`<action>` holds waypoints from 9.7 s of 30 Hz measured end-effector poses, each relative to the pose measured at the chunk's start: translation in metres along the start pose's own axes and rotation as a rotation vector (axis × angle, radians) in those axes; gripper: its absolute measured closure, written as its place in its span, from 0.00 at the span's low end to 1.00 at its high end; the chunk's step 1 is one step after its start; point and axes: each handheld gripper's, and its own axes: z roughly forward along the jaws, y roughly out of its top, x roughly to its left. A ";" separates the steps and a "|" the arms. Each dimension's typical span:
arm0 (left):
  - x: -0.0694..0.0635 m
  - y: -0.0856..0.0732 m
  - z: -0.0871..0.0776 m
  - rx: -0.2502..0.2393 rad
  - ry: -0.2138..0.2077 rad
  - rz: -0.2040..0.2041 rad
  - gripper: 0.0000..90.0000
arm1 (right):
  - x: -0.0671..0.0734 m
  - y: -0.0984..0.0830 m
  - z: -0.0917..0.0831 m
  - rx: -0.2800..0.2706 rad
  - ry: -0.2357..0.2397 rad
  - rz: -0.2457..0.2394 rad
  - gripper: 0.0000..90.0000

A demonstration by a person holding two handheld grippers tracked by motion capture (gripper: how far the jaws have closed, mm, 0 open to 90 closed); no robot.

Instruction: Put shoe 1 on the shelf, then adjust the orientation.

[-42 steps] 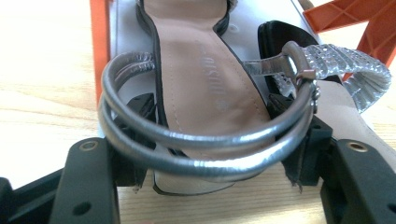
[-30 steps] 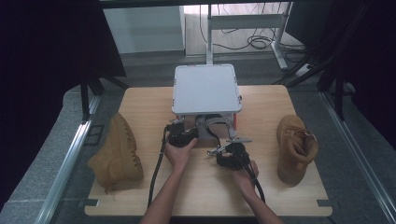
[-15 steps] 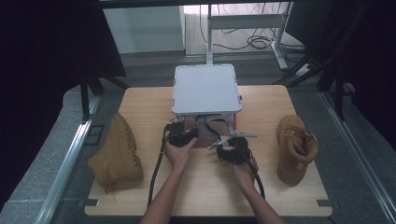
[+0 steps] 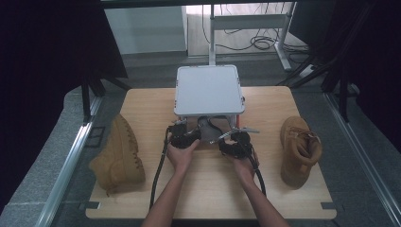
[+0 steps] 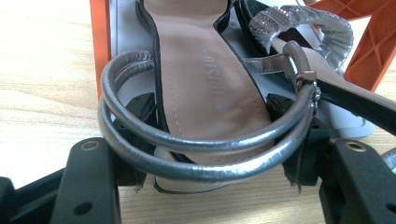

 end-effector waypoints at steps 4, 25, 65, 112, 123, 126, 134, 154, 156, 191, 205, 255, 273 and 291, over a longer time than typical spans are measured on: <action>0.000 0.000 0.000 0.003 0.000 0.000 0.40 | -0.003 0.002 0.000 -0.018 0.005 0.021 0.42; 0.000 0.001 0.000 0.010 0.003 -0.002 0.40 | 0.003 -0.001 0.007 -0.099 -0.093 0.026 0.43; 0.000 0.001 0.000 0.006 0.001 -0.004 0.40 | 0.018 0.010 0.056 -0.137 -0.178 -0.020 0.42; 0.030 -0.031 -0.023 0.009 -0.142 0.094 0.99 | -0.023 -0.013 0.004 -0.084 0.142 -0.089 0.99; 0.025 -0.024 -0.016 0.022 -0.144 0.082 0.99 | -0.019 -0.013 0.010 -0.118 0.117 -0.039 0.99; 0.025 -0.024 -0.015 0.021 -0.147 0.071 0.99 | -0.020 -0.012 0.014 -0.130 0.113 -0.018 0.99; 0.025 -0.022 -0.012 0.016 -0.149 0.058 0.99 | -0.020 -0.008 0.020 -0.141 0.116 0.007 0.99; 0.041 -0.016 -0.008 0.013 -0.124 0.025 0.98 | -0.035 0.002 0.018 -0.146 0.039 -0.041 0.99; 0.039 -0.015 -0.005 0.015 -0.128 0.017 0.98 | -0.033 0.004 0.023 -0.132 0.035 -0.036 0.99; 0.019 -0.009 0.004 -0.009 -0.146 -0.011 0.99 | -0.005 0.005 0.044 -0.121 0.067 -0.048 0.99; 0.020 -0.013 -0.010 -0.026 -0.174 0.004 0.97 | -0.004 0.003 0.033 -0.125 0.090 -0.053 0.99; 0.076 -0.102 -0.161 0.028 -0.203 0.310 0.42 | 0.000 -0.085 -0.061 -0.063 0.346 -0.290 0.48; 0.117 -0.086 -0.199 -0.043 -0.181 0.301 0.88 | -0.011 -0.082 -0.065 -0.077 0.331 -0.269 0.49; 0.176 -0.076 -0.233 -0.096 -0.100 0.199 0.99 | -0.017 -0.078 -0.063 -0.082 0.329 -0.261 0.49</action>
